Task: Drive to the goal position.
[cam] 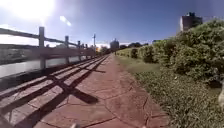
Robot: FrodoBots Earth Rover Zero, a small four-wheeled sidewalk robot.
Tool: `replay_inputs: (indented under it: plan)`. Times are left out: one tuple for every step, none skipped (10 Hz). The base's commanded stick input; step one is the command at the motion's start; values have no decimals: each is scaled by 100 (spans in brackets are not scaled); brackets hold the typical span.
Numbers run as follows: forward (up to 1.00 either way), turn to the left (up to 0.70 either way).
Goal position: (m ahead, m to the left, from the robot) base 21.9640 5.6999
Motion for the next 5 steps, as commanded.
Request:
replay_inputs:
  plan:
    - [85,0]
    - [85,0]
    - [85,0]
    - [85,0]
    - [85,0]
